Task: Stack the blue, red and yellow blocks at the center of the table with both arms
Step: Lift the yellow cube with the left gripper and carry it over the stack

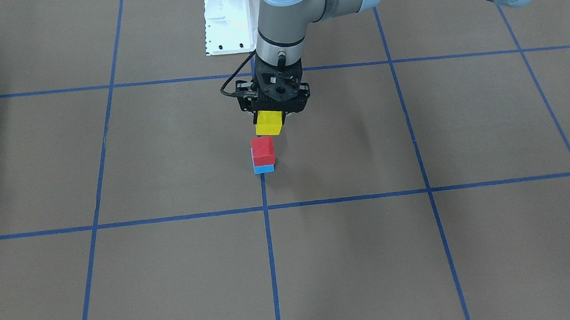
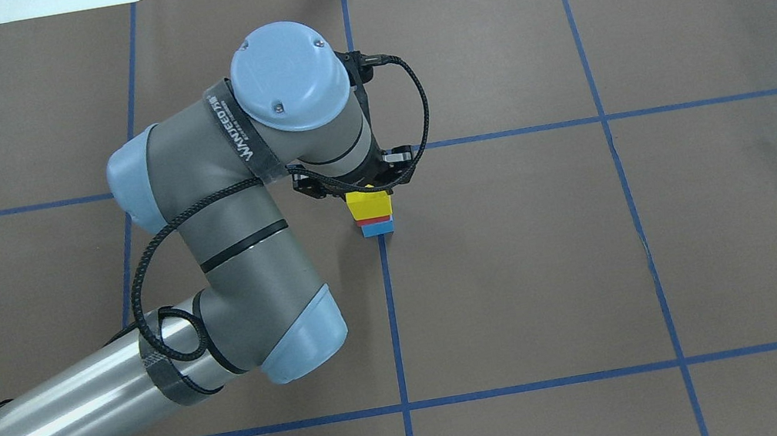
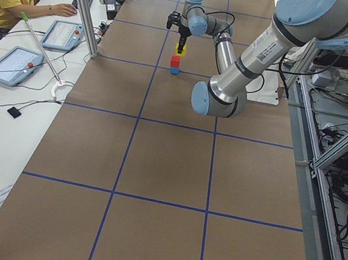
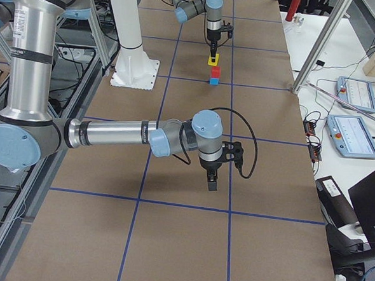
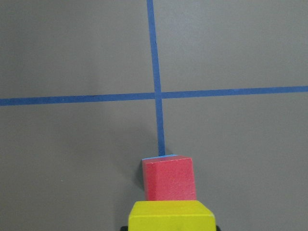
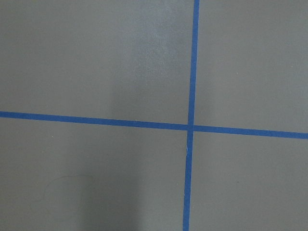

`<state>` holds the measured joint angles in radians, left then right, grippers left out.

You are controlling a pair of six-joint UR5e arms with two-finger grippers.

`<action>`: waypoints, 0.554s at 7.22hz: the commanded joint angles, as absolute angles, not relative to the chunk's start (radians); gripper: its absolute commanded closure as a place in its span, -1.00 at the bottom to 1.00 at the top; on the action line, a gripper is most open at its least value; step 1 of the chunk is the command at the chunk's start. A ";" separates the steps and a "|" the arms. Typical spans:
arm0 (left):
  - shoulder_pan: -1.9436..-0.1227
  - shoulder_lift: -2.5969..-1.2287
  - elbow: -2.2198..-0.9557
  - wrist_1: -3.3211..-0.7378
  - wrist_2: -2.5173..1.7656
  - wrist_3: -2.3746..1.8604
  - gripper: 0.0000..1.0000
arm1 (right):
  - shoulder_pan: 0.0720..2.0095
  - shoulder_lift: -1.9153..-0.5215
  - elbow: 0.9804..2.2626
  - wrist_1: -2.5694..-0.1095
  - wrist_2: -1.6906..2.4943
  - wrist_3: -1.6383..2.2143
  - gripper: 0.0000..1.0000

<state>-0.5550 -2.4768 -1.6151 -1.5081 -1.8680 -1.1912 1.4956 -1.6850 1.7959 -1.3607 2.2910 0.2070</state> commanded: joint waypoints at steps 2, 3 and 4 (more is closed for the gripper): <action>-0.545 -2.491 -1.571 -1.509 -1.852 -1.200 1.00 | 1.496 -1.677 1.795 -1.362 2.292 0.209 -1.00; -0.546 -2.491 -1.565 -1.508 -1.852 -1.200 0.98 | 1.496 -1.674 1.795 -1.362 2.290 0.209 -1.00; -0.548 -2.493 -1.557 -1.509 -1.850 -1.200 0.75 | 1.496 -1.672 1.795 -1.362 2.290 0.209 -1.00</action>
<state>-0.5460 -2.4916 -1.5663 -1.5088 -1.8514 -1.1998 1.4956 -1.6749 1.7949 -1.3620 2.2908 0.2084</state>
